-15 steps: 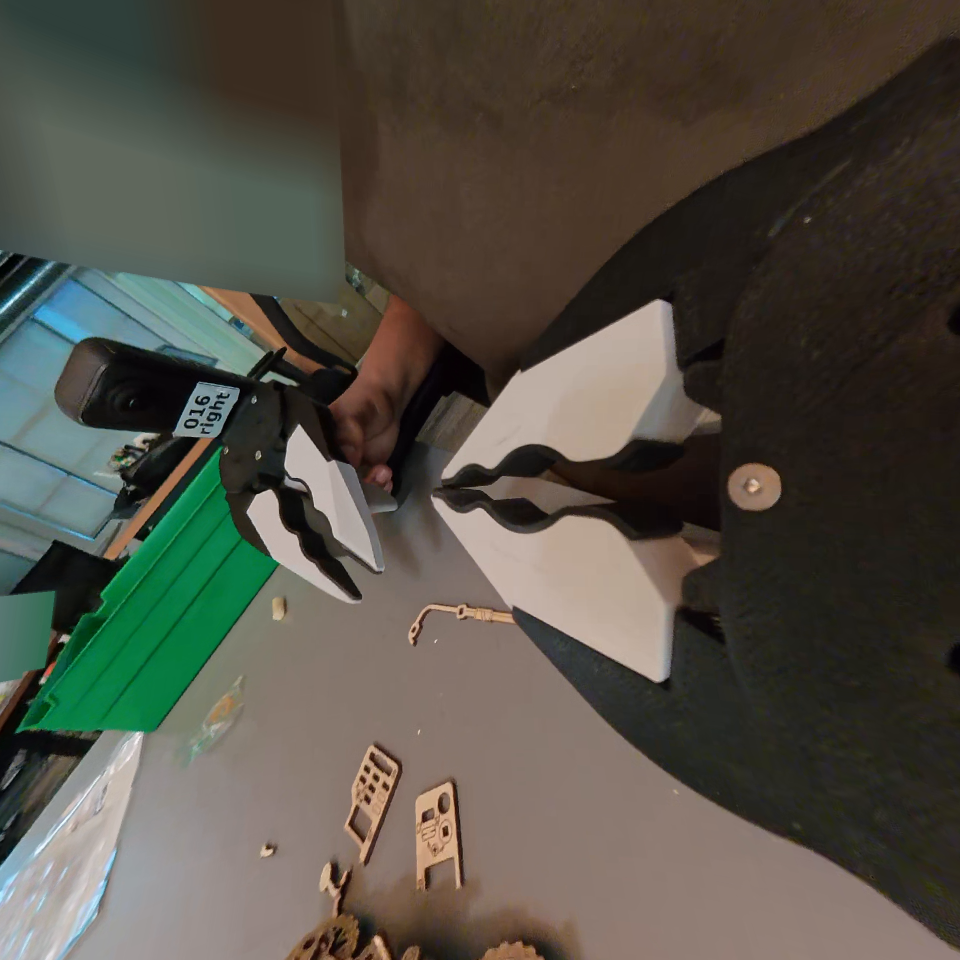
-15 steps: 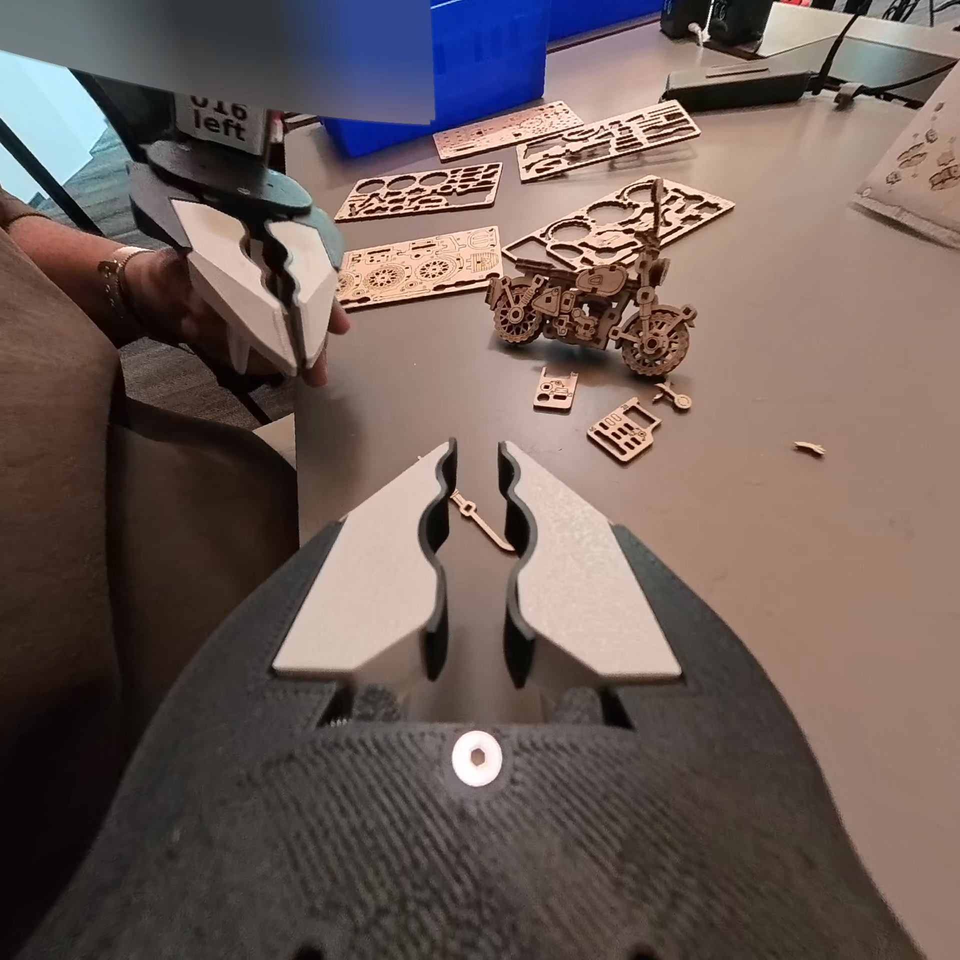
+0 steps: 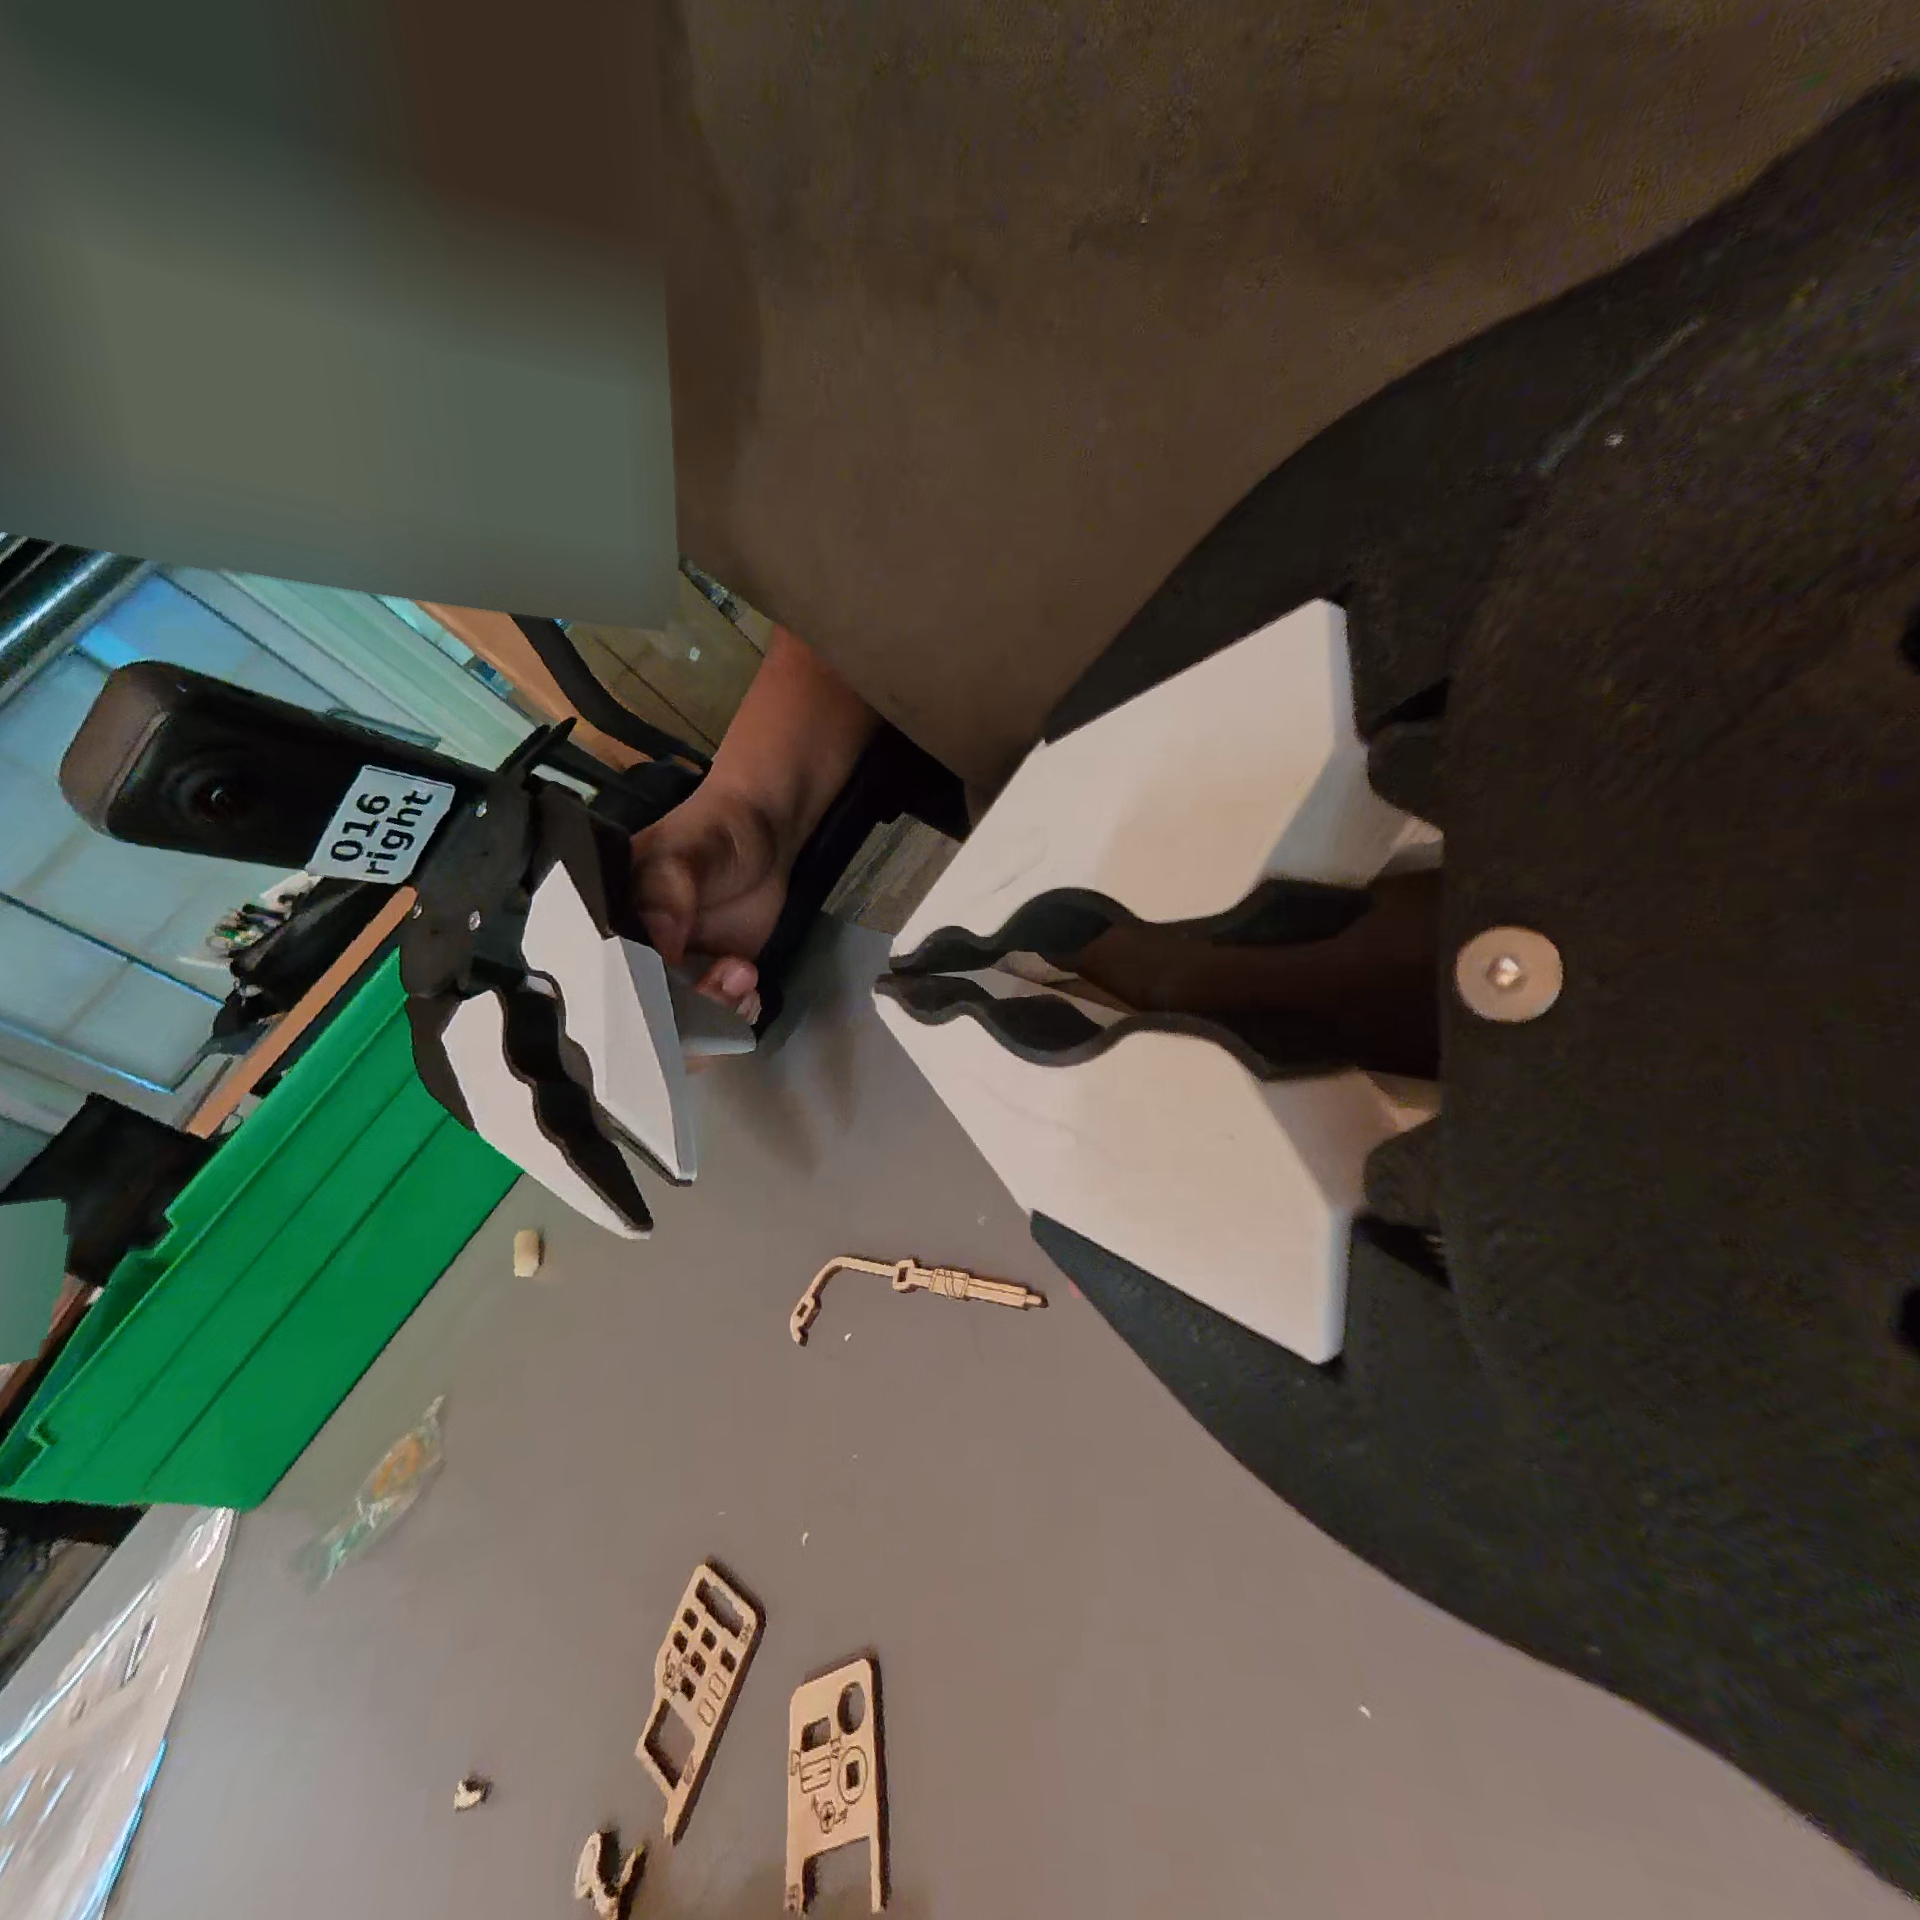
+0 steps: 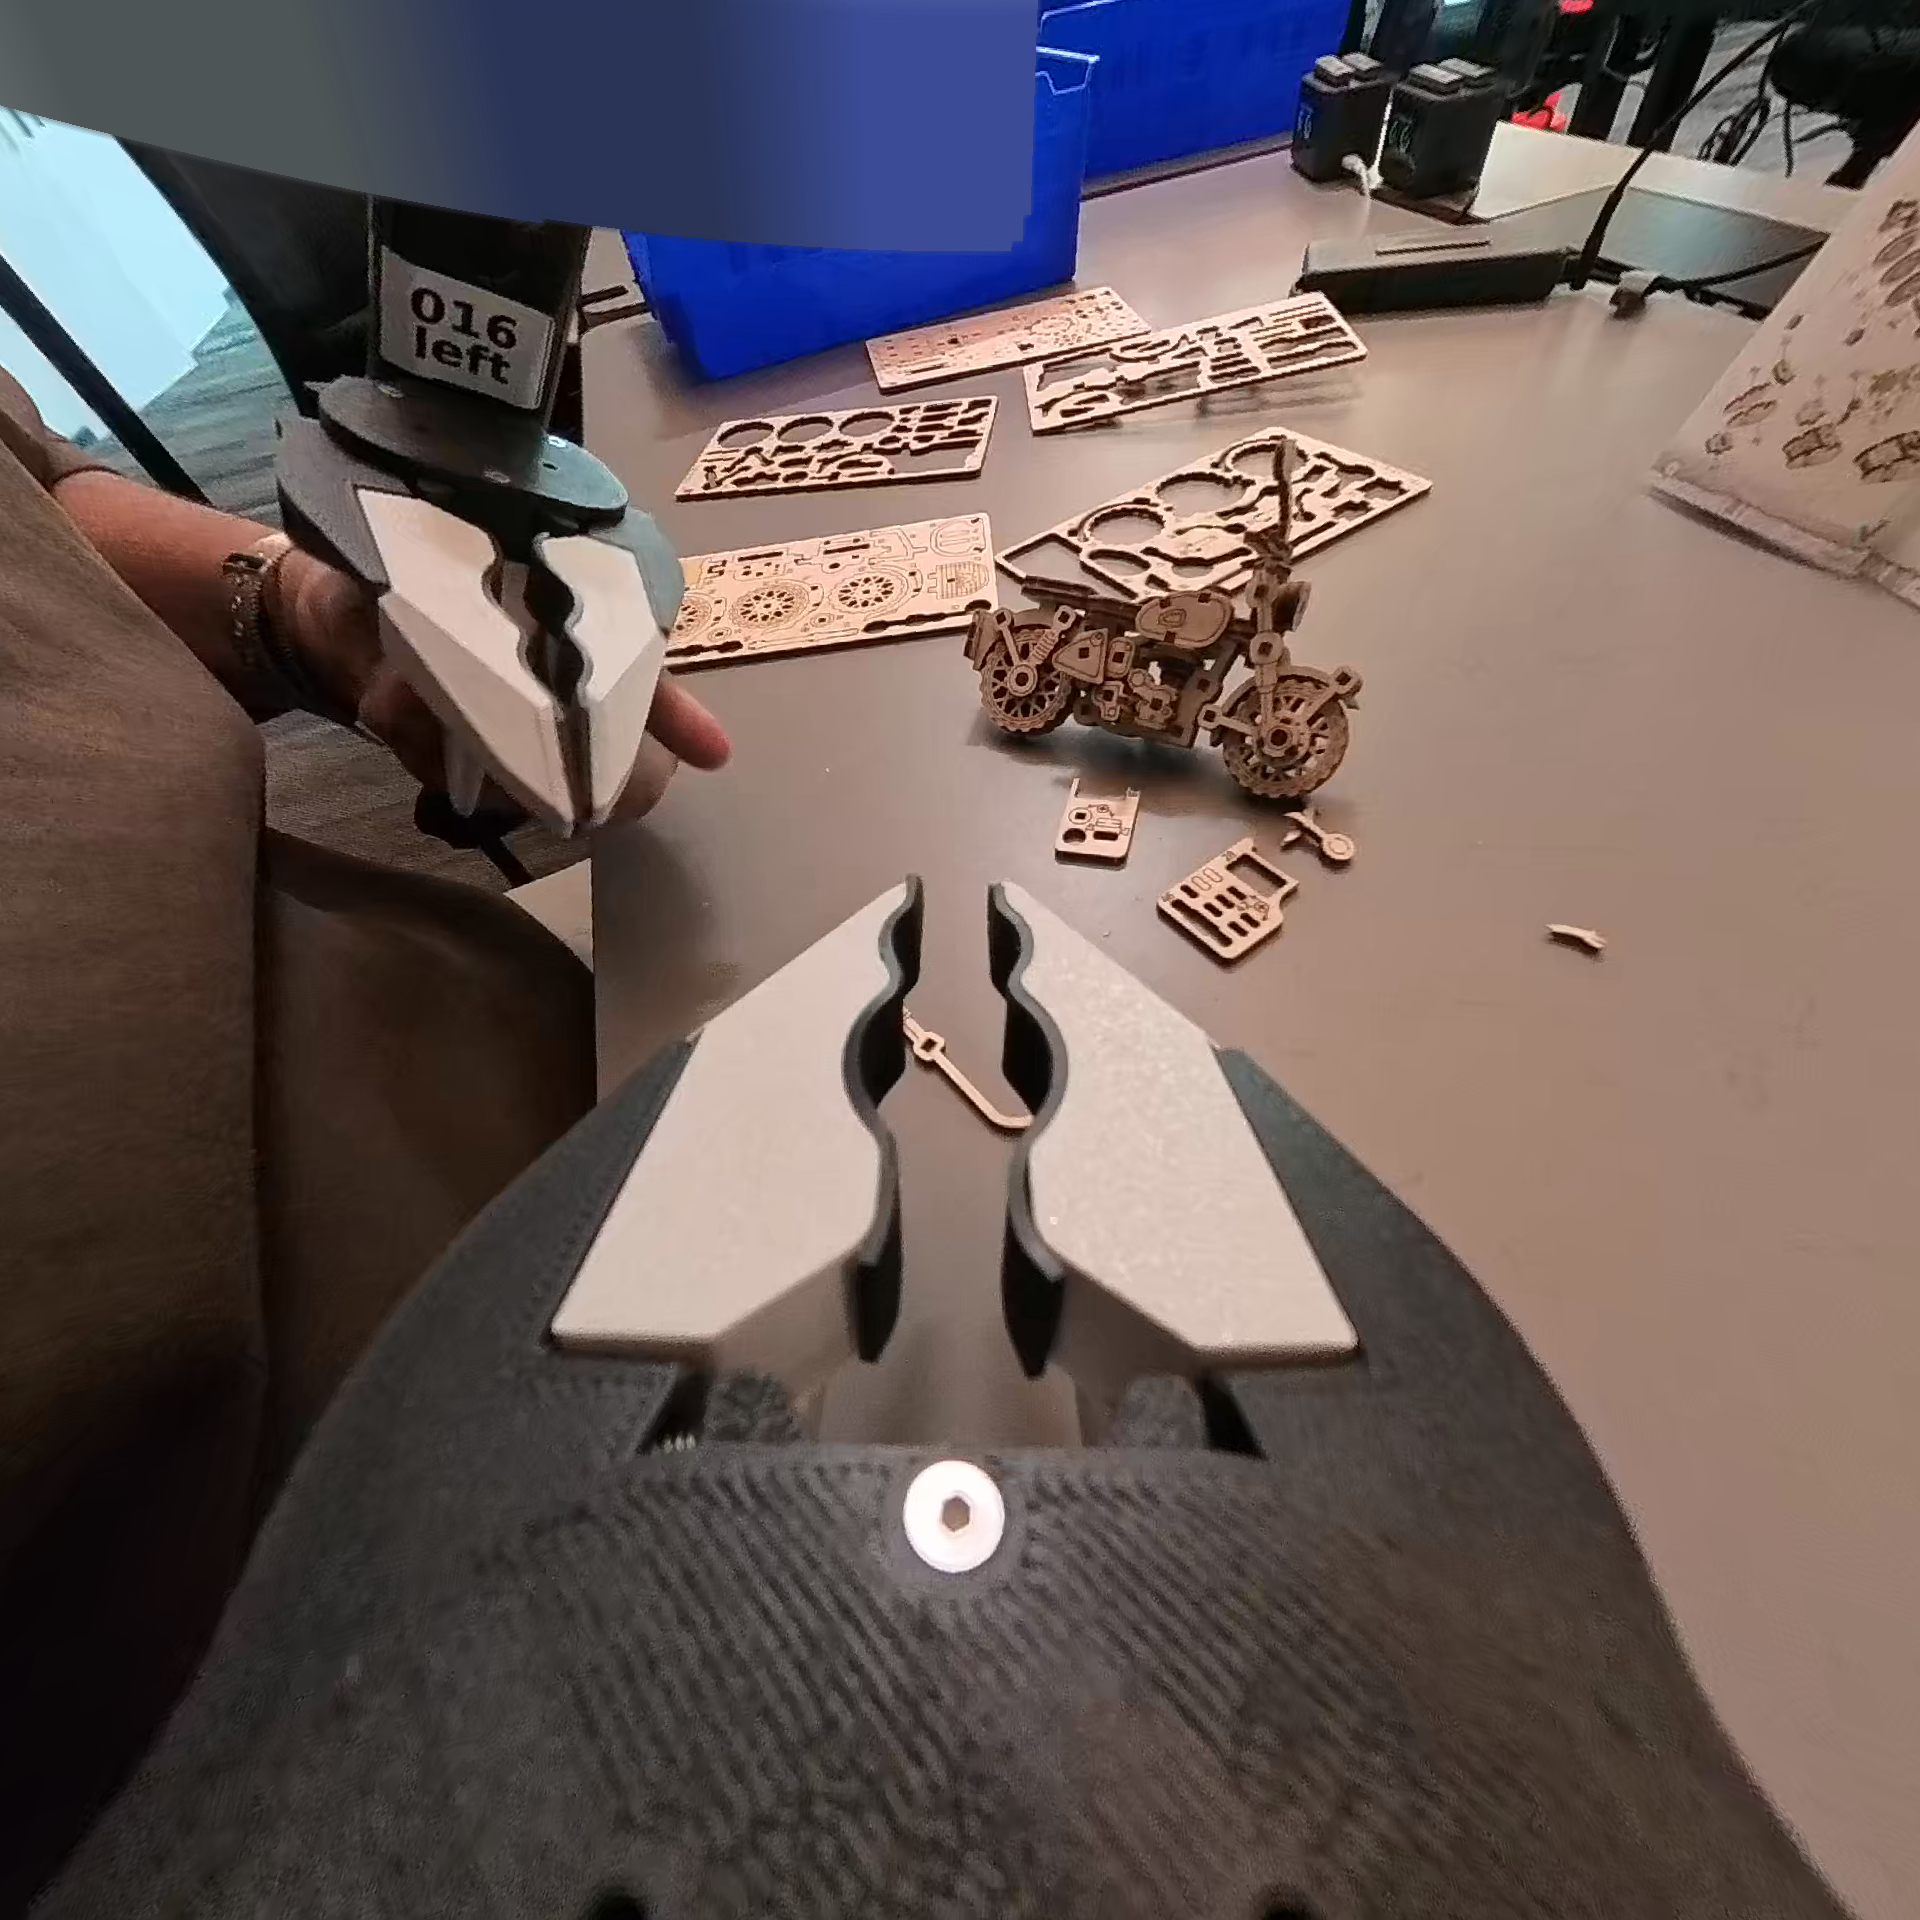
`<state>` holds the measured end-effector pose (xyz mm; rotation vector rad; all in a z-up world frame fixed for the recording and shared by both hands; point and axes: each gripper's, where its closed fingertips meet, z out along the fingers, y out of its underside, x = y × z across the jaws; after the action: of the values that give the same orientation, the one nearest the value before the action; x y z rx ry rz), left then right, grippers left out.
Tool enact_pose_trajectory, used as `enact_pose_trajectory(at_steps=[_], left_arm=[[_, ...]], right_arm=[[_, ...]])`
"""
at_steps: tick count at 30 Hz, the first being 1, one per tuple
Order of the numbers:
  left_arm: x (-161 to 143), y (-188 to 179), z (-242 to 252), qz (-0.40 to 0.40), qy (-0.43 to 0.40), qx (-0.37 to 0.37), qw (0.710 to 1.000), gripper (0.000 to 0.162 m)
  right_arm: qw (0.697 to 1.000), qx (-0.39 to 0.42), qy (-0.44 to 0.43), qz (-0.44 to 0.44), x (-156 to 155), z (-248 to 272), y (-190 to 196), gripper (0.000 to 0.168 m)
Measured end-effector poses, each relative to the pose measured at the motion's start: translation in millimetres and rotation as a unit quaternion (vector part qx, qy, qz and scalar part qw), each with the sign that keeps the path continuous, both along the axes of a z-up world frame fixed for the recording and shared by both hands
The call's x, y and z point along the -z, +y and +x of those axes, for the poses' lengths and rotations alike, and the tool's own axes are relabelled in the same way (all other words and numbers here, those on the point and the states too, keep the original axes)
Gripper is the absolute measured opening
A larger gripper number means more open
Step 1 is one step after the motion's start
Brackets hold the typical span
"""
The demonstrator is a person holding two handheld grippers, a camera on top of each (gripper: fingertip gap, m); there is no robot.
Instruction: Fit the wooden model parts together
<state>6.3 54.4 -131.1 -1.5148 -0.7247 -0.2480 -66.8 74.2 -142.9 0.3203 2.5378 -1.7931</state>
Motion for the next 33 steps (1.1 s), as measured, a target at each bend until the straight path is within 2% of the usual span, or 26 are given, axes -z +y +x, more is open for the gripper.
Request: enact_pose_trajectory(at_steps=[5, 13, 18, 20, 22, 27, 30, 33], left_arm=[[-3.6, 0.3, -1.1, 0.023, -0.022, -0.002, 1.000, 0.000], [-7.3, -21.0, -30.1, 0.044, -0.047, -0.106, 0.992, 0.000], [-10.4, -26.6, -34.8, 0.057, -0.049, -0.122, 0.990, 0.000], [-12.5, -31.9, -38.7, 0.066, -0.045, -0.136, 0.987, 0.000], [-20.0, -41.2, -43.1, 0.073, -0.005, -0.158, 0.985, 0.000], [-27.1, -54.0, -47.9, 0.039, 0.072, -0.198, 0.977, 0.000], [-31.3, -52.9, -45.5, 0.059, 0.063, -0.179, 0.980, 0.000], [-26.7, -53.3, -48.4, 0.062, 0.034, -0.171, 0.983, 0.000]], right_arm=[[1.000, 0.002, -0.009, -0.002, 0.6, -1.6, 0.2, 0.011], [1.000, 0.009, 0.002, 0.011, 4.3, -3.8, 0.0, 0.011], [0.999, 0.023, 0.026, 0.016, 2.9, -8.2, 0.8, 0.008], [0.998, 0.040, 0.040, 0.017, 1.8, -13.4, 2.3, 0.005], [0.996, 0.066, 0.061, 0.019, -0.6, -21.6, 5.5, 0.003], [0.989, 0.112, 0.090, 0.034, 0.5, -35.8, 12.8, 0.000], [0.988, 0.122, 0.077, 0.059, 10.0, -39.6, 13.6, 0.000], [0.975, 0.177, 0.086, 0.099, 18.7, -57.5, 25.9, 0.000]])
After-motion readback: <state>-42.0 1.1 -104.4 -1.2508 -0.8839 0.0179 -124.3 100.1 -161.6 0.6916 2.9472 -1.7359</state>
